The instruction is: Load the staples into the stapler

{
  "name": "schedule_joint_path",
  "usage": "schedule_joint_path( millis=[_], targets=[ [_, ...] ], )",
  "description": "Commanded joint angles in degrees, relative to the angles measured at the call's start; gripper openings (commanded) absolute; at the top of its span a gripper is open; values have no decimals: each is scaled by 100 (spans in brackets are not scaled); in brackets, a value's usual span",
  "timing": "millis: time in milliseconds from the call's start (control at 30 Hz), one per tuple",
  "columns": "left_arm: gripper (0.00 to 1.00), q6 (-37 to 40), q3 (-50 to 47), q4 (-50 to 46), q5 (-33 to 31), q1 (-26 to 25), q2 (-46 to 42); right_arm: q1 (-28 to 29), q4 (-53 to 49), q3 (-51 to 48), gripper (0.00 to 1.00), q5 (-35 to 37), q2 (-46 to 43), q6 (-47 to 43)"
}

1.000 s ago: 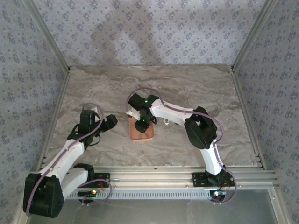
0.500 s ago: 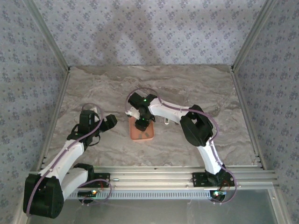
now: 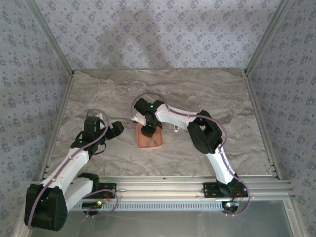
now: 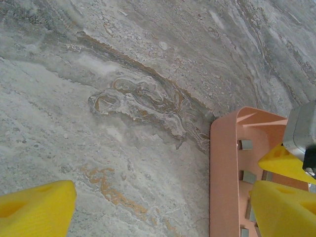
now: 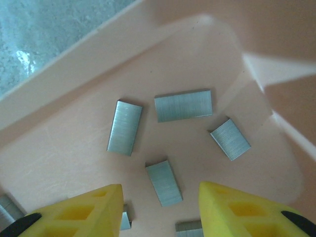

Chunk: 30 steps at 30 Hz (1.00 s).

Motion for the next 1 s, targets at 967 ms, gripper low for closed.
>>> schedule_joint_path(
  millis=[967],
  targets=[
    [91, 54, -10, -66, 98, 37, -97, 39, 1125, -1214, 24, -36, -1216, 916]
  ],
)
